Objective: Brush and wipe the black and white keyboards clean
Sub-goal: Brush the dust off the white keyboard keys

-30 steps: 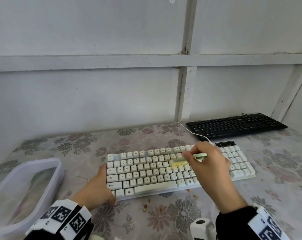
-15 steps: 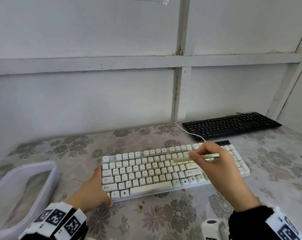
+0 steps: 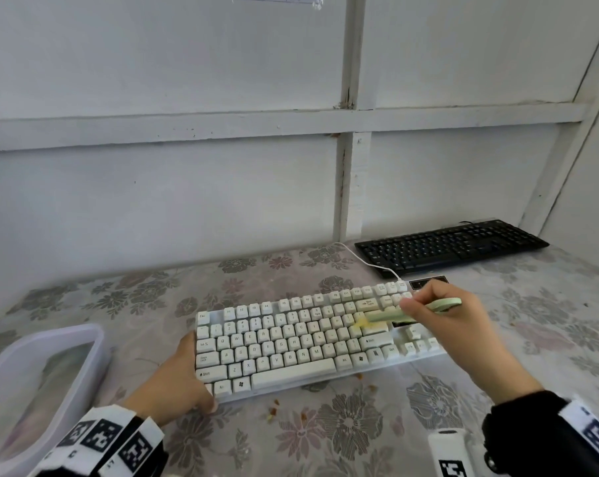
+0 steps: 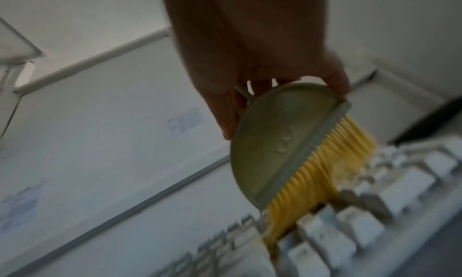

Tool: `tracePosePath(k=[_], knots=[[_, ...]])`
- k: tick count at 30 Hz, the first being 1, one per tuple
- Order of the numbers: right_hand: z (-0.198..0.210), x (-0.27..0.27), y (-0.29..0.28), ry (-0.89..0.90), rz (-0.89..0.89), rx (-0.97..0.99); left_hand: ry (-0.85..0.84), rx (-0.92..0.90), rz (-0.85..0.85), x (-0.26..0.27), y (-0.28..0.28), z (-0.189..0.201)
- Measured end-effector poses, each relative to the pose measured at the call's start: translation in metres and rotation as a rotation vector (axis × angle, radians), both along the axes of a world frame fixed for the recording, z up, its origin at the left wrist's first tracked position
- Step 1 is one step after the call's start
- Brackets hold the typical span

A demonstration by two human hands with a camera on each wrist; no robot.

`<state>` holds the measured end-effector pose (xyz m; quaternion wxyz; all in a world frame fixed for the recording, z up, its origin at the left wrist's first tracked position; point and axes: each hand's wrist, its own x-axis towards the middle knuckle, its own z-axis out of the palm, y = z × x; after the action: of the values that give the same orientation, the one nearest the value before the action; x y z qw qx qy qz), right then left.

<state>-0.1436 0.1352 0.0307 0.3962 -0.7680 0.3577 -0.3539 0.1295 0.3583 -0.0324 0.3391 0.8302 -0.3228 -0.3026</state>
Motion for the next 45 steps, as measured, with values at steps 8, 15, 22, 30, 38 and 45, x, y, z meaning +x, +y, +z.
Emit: tracePosePath(k=[8, 15, 22, 30, 38, 45], knots=[[0.012, -0.022, -0.013, -0.029, -0.124, -0.135, 0.013, 0.010, 0.022, 0.000, -0.001, 0.000], [-0.008, -0.015, -0.020, 0.063, -0.056, -0.069, 0.037, -0.009, 0.013, 0.002, 0.001, -0.001], [0.007, -0.019, -0.017, -0.006, -0.046, -0.126, 0.015, -0.007, 0.011, 0.001, 0.000, -0.002], [0.000, -0.028, -0.032, 0.175, -0.150, -0.239, 0.018, -0.012, -0.008, 0.001, 0.001, -0.001], [0.009, -0.030, -0.036, 0.151, 0.012, -0.071, 0.007, -0.010, -0.008, 0.003, 0.000, -0.003], [0.012, -0.046, -0.056, 0.172, -0.267, -0.426, 0.002, 0.013, 0.013, 0.004, -0.001, -0.006]])
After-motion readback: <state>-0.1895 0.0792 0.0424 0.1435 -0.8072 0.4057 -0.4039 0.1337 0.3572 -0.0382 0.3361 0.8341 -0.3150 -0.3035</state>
